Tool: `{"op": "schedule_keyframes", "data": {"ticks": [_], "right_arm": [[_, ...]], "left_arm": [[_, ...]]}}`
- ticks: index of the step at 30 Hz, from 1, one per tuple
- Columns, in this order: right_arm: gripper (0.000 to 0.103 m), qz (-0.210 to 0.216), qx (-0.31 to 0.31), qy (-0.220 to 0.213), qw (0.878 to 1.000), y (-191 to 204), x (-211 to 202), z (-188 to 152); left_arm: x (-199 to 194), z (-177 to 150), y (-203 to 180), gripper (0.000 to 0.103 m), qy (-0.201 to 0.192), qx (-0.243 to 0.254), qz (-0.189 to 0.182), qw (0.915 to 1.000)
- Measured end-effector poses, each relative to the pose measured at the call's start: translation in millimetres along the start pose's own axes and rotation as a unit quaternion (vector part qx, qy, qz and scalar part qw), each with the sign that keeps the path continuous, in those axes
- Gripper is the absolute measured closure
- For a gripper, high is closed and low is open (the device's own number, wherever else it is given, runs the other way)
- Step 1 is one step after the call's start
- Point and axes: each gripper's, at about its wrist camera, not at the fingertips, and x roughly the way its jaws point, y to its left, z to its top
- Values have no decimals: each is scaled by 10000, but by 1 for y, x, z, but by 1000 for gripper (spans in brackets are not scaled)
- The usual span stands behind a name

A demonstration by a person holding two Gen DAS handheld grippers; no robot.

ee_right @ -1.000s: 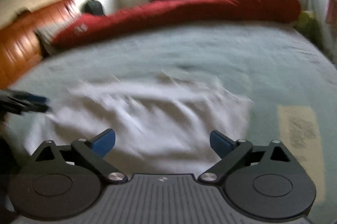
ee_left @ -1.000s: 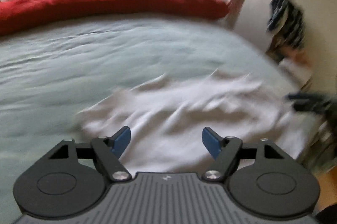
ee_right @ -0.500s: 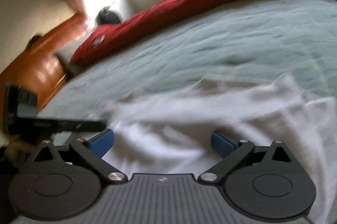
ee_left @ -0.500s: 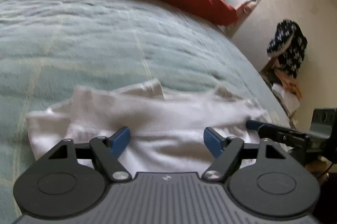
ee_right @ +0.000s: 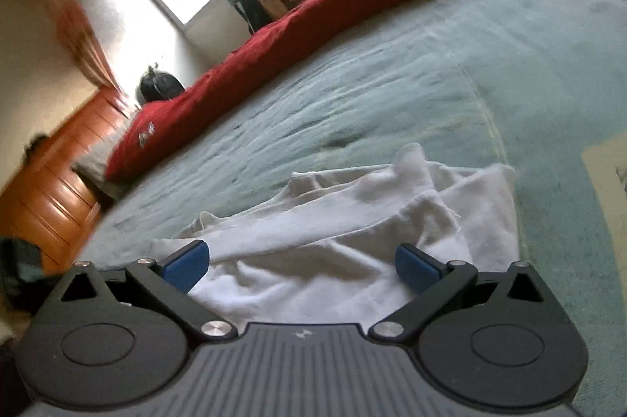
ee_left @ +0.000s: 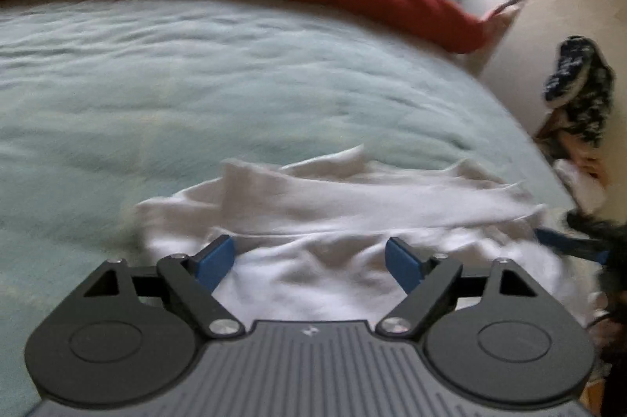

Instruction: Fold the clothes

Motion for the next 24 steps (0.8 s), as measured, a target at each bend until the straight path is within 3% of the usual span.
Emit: {"op": "schedule_keyframes", "data": {"ticks": [4,8,12,17,22,24], "right_arm": [[0,-329,-90,-187,9992,12,-18,2],[0,-8,-257,-104,9996,33,-36,-8],[0,135,-299,119,9994,44,-41,-32],[0,-180,-64,371,9991,31,-45,-61],[0,-227,-40,397,9989,31,-58,-72],[0,-266,-28,398,9989,31,-56,-74]], "left_arm": [[-31,-4,-7,21,-191,19,-96,9998],[-63,-18,-22,17,-322,158,-354,9987],[-69,-46,-29,17,-182,121,-463,9987],[-70,-79,-13,17,170,-373,-367,9985],[-101,-93,-28,15,-85,-192,-545,9983],[-98,-101,-29,14,7,-186,-503,9986]]}}
